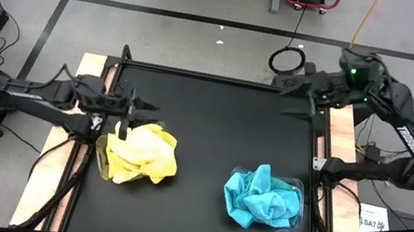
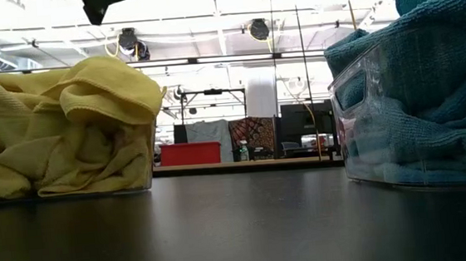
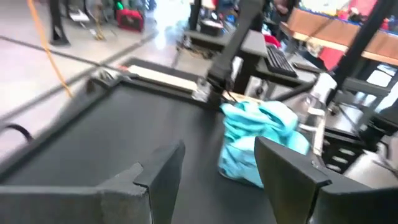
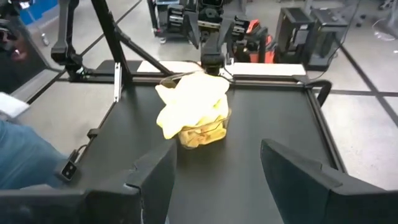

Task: Sort microfiber towel by color & place in baskets
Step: Return to Home Position

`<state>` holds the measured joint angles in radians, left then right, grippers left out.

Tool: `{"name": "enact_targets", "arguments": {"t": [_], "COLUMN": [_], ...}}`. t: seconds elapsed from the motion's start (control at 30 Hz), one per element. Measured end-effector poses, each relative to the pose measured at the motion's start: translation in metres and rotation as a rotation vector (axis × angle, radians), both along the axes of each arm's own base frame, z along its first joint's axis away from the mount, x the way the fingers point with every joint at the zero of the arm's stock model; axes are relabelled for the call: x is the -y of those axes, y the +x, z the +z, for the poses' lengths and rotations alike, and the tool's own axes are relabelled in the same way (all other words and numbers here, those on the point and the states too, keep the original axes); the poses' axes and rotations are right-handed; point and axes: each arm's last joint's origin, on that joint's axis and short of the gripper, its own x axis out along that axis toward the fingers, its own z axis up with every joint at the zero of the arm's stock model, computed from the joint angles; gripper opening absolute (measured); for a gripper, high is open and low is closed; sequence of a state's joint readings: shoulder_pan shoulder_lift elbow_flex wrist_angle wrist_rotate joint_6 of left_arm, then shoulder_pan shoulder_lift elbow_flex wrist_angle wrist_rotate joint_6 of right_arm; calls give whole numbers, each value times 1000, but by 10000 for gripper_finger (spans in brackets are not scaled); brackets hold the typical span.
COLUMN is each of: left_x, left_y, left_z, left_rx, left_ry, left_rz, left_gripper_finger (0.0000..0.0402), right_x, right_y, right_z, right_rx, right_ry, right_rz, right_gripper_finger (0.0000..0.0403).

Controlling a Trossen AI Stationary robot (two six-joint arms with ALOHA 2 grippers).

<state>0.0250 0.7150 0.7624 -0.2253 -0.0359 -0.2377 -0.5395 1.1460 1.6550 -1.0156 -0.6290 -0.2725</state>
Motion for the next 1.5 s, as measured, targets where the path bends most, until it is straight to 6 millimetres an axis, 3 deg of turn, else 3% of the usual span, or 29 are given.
{"name": "enact_targets", "arguments": {"t": [0.23, 0.37, 0.63, 0.87, 1.07, 1.27, 1.5], "left_x": [-13, -17, -20, -19, -20, -20, -19], "left_y": [-21, -30, -31, -28, -27, -27, -27], "left_z": [10, 7, 1, -28, -57, -80, -103], "left_rx": [68, 36, 12, 16, 52, 88, 141], "left_ry": [58, 65, 58, 31, -16, -17, -7], "left_rz": [93, 131, 122, 102, 107, 109, 108], "left_gripper_finger": [207, 207, 207, 207, 207, 207, 207], "right_x": [-8, -11, -11, -4, -4, -8, -15], "right_y": [-17, -26, -28, -17, -18, -25, -37], "right_z": [5, -11, -81, -153, -191, -234, -262], "right_rx": [53, 102, 290, 362, 491, 477, 534], "right_ry": [-24, -30, 95, 198, 175, 189, 157], "right_rz": [-12, -32, -78, -102, -65, -105, -141], "right_gripper_finger": [226, 216, 182, 169, 169, 169, 169]}}
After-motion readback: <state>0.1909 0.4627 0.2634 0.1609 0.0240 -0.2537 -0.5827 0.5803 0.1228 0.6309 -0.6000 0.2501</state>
